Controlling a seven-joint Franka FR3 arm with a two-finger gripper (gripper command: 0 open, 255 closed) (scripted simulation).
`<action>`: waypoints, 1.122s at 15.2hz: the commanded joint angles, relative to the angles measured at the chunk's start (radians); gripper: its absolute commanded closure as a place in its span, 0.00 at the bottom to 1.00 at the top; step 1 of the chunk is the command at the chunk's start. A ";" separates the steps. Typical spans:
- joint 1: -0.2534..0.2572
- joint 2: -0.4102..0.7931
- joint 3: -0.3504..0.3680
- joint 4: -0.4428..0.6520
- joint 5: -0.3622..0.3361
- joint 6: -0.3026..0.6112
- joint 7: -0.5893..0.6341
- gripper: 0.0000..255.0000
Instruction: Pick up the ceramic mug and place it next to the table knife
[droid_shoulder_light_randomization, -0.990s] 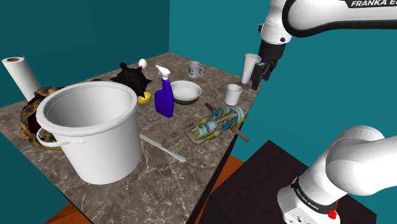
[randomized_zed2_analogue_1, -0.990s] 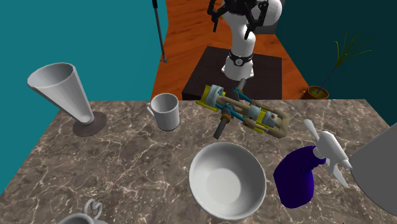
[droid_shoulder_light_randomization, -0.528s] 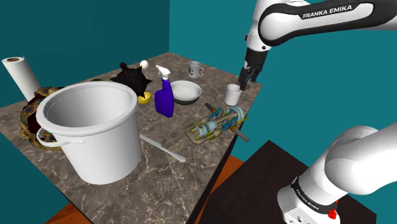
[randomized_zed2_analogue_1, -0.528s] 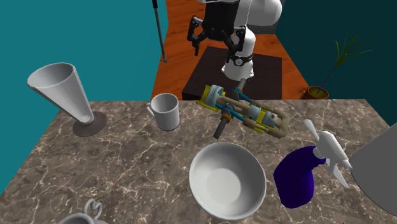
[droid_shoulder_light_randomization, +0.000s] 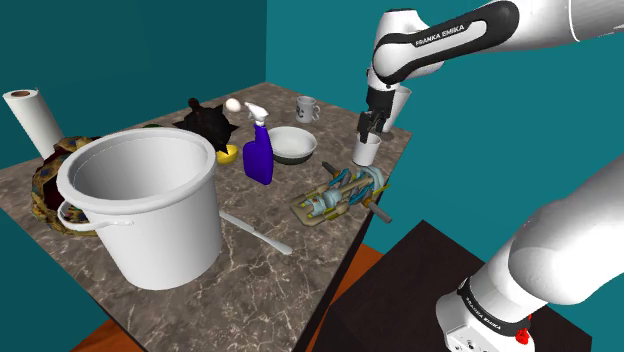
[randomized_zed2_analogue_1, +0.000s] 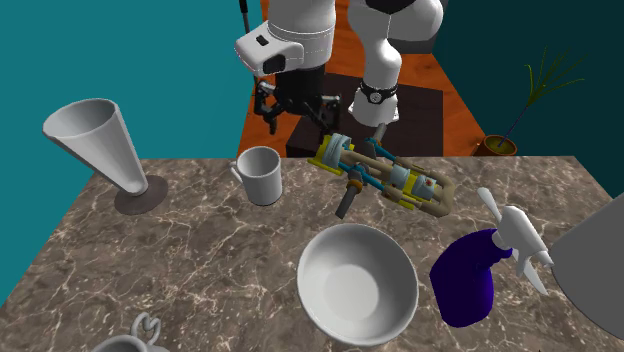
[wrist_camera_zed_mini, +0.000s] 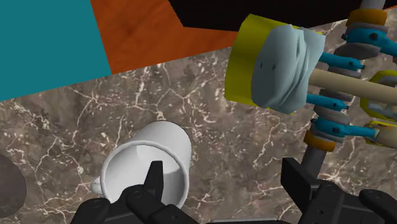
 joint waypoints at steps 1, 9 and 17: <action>-0.009 0.076 -0.015 0.046 0.014 0.028 -0.029 0.00; -0.025 0.219 -0.029 0.092 0.044 0.121 -0.069 0.00; -0.027 0.236 -0.030 0.076 0.045 0.154 -0.070 0.00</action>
